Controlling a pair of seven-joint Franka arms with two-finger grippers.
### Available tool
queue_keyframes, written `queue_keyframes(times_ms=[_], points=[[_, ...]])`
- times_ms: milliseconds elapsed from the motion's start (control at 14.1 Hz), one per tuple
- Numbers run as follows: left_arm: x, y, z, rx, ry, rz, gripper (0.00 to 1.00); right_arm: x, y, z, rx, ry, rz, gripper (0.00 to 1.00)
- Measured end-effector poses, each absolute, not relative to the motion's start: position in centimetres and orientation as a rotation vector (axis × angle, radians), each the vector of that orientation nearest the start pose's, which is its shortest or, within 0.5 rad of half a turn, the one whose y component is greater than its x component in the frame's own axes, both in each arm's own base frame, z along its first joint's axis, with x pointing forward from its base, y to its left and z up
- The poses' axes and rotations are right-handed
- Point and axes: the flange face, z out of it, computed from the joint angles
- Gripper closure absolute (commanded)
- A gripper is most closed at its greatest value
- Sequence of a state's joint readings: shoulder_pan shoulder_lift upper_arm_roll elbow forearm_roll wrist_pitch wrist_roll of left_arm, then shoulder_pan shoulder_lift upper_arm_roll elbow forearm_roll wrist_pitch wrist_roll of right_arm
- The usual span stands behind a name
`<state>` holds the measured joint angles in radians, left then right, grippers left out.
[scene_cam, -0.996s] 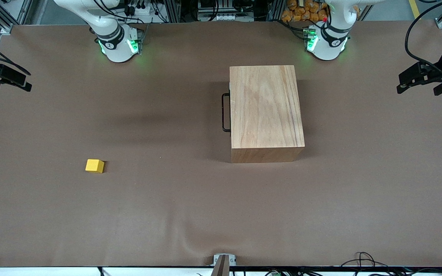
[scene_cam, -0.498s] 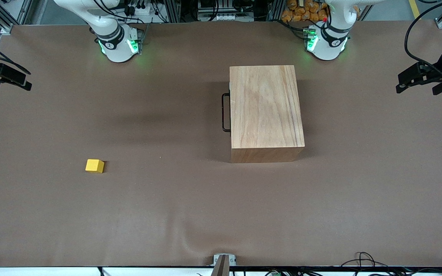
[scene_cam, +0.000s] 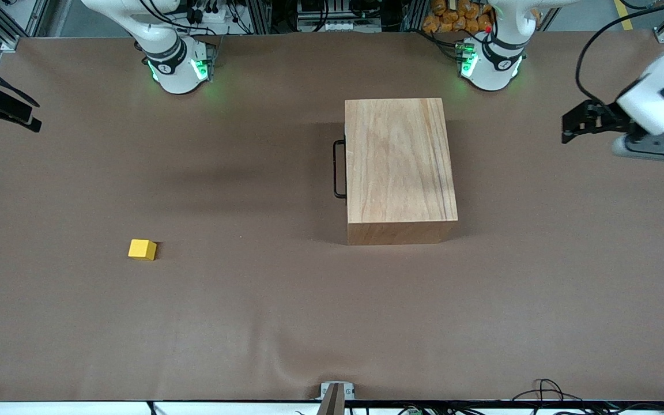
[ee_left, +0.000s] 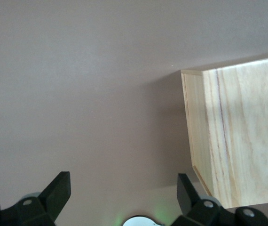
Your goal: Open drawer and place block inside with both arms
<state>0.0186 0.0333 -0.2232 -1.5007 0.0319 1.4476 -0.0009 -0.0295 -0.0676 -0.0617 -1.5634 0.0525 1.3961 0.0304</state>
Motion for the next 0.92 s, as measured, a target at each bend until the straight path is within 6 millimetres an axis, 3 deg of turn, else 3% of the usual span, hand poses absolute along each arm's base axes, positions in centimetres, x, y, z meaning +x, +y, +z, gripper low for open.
queue_keyframes(times_ms=[213, 427, 925], points=[[53.3, -15.8, 62.1, -3.066, 0.409, 0.145, 0.0, 51.3, -4.4, 64.8, -3.073, 0.184, 0.156, 0.0], [52.7, -20.5, 60.1, -3.067, 0.29, 0.192, 0.0, 51.2, -4.8, 64.3, -3.071, 0.194, 0.177, 0.0], [48.5, -36.5, 56.6, -3.07, 0.007, 0.187, 0.0, 50.6, -4.5, 63.6, -3.064, 0.187, 0.262, 0.0]])
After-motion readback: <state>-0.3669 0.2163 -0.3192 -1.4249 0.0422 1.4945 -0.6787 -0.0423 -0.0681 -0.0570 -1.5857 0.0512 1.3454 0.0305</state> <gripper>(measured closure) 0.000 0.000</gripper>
